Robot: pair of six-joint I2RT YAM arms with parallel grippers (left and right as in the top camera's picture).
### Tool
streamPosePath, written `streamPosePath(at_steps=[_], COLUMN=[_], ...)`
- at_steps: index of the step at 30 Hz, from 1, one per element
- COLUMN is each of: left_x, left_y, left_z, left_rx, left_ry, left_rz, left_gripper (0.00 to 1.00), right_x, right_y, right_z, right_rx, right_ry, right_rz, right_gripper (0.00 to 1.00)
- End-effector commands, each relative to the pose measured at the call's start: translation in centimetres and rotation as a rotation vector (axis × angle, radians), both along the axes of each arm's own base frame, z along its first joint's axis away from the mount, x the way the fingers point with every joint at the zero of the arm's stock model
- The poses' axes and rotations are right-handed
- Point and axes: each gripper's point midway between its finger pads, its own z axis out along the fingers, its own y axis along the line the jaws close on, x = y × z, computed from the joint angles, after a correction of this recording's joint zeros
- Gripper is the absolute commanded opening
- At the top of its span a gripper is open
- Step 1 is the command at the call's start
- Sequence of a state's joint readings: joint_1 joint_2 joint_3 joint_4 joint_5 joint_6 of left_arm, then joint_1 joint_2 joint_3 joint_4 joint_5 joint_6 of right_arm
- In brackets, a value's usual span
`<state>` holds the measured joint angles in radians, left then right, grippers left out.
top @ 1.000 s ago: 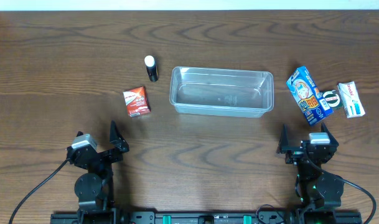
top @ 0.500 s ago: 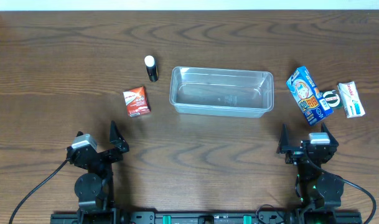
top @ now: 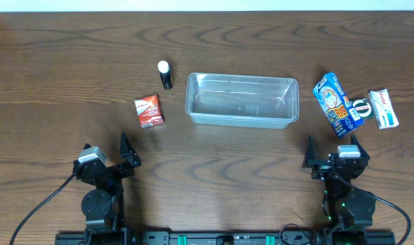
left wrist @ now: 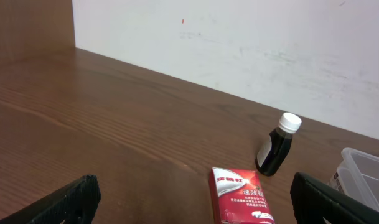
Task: Pack container
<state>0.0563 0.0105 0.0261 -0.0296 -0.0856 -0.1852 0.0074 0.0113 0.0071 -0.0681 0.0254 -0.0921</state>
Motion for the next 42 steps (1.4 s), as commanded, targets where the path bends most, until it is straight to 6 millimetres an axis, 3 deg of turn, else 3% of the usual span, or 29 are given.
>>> streamPosePath(at_steps=[1, 33, 36, 39, 42], left_x=[-0.2, -0.2, -0.2, -0.2, -0.2], left_y=[0.6, 0.6, 0.6, 0.6, 0.6], left_z=[-1.7, -1.7, -1.7, -1.7, -1.7], left_rx=[0.009, 0.009, 0.009, 0.009, 0.009], left_ry=[0.052, 0.052, 0.052, 0.052, 0.052], left_rz=[0.032, 0.032, 0.032, 0.032, 0.032], left_gripper=[0.98, 0.98, 0.98, 0.98, 0.98], right_x=[0.0, 0.0, 0.0, 0.0, -0.6], right_y=[-0.1, -0.1, 0.0, 1.5, 4.8], right_z=[-0.1, -0.1, 0.6, 2.3, 2.4], right_rx=[-0.014, -0.014, -0.013, 0.007, 0.073], right_ry=[0.003, 0.003, -0.025, -0.096, -0.091], right_rz=[0.0, 0.0, 0.003, 0.089, 0.286], right_gripper=[0.99, 0.99, 0.99, 0.99, 0.99])
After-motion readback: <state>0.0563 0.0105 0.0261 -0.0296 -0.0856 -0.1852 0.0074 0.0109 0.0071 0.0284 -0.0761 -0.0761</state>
